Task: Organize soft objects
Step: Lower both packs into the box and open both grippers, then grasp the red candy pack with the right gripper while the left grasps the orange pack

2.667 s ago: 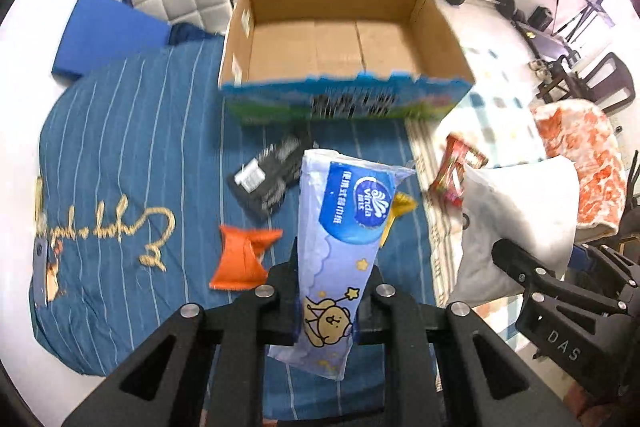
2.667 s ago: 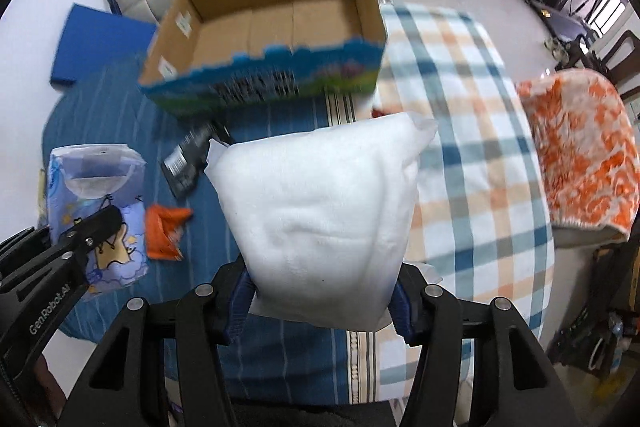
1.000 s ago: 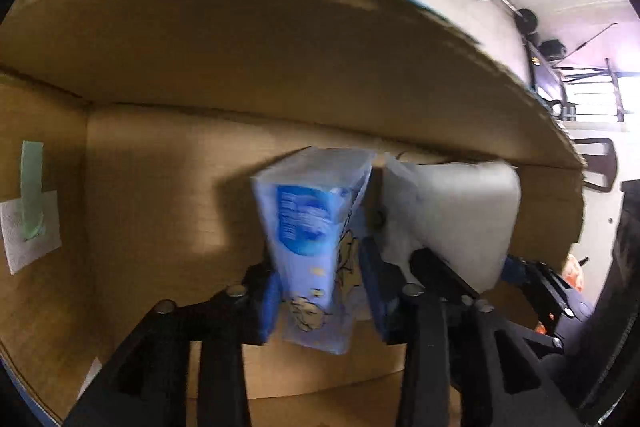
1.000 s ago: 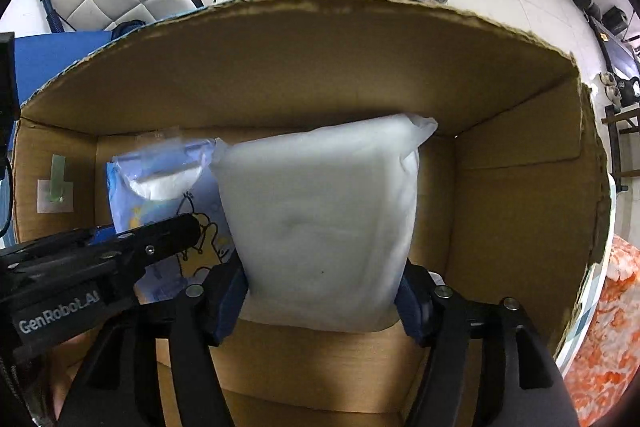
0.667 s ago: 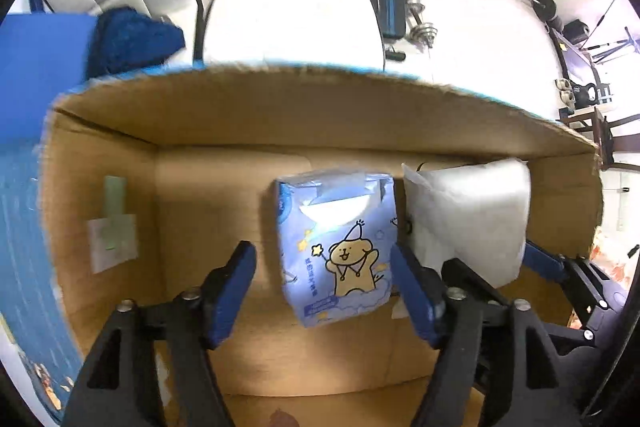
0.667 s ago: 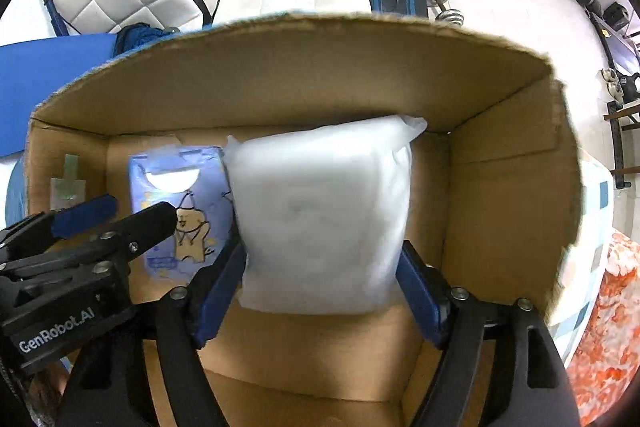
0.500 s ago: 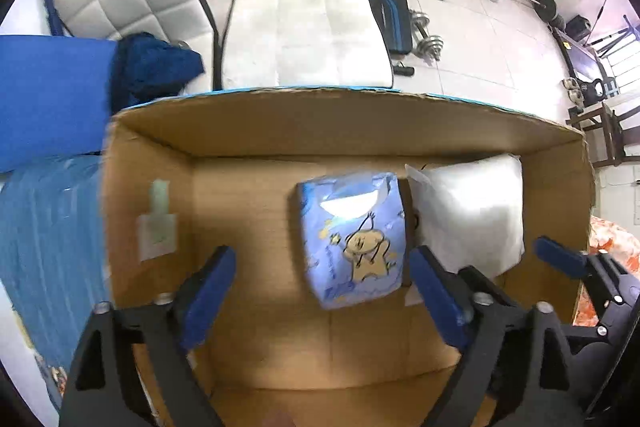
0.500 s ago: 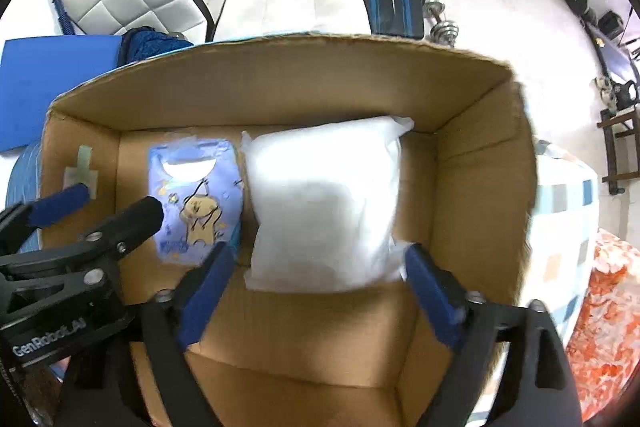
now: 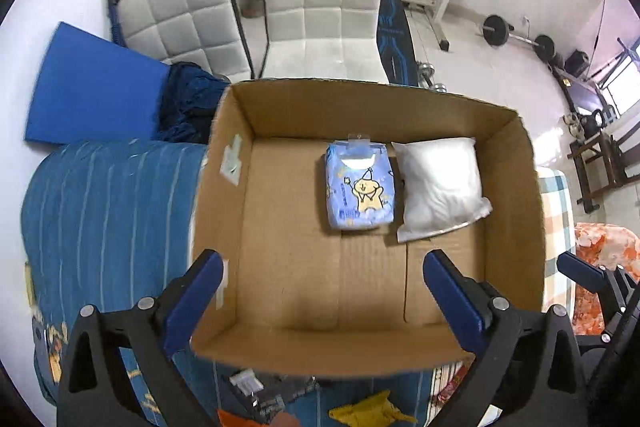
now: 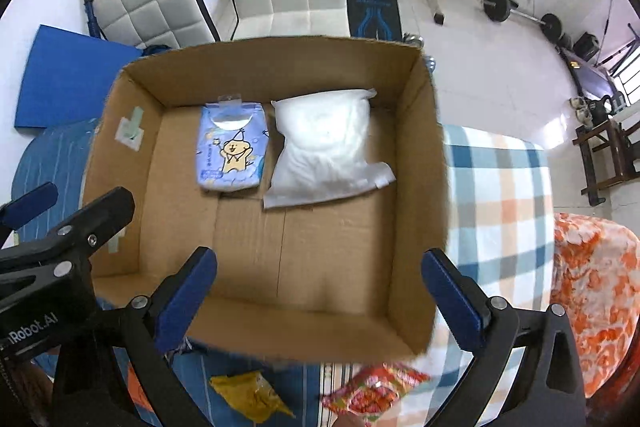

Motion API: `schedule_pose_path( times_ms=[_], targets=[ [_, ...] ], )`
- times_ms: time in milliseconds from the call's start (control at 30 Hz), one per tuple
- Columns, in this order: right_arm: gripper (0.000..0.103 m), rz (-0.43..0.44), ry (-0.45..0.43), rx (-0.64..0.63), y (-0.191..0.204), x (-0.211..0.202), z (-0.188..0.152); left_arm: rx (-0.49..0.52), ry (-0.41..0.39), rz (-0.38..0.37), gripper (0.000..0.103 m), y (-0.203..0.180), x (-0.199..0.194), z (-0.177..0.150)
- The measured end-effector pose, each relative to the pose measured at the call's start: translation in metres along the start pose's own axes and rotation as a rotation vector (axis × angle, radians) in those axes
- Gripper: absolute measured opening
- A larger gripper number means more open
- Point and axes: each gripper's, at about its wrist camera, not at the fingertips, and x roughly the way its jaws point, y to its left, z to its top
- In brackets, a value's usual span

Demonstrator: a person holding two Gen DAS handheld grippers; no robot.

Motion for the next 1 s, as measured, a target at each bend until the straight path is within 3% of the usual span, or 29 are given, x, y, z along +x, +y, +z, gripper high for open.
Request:
schedule_pose_path(
  times_ms=[300, 667, 1000],
  targets=[
    [0.103, 0.006, -0.088, -0.003, -0.006, -0.069, -0.051, -0.051, -0.091, 0.028, 0.103, 0.004, -0.069, -0.041],
    [0.103, -0.003, -0.184, 0.015, -0.003, -0.143, -0.093, 0.005, -0.174, 0.051, 0.103, 0.004, -0.136, -0.075],
    [0.103, 0.035, -0.212, 0.028, 0.000, -0.181, -0.117, 0.007, -0.243, 0.048, 0.103, 0.018, -0.187, -0.092]
  ],
)
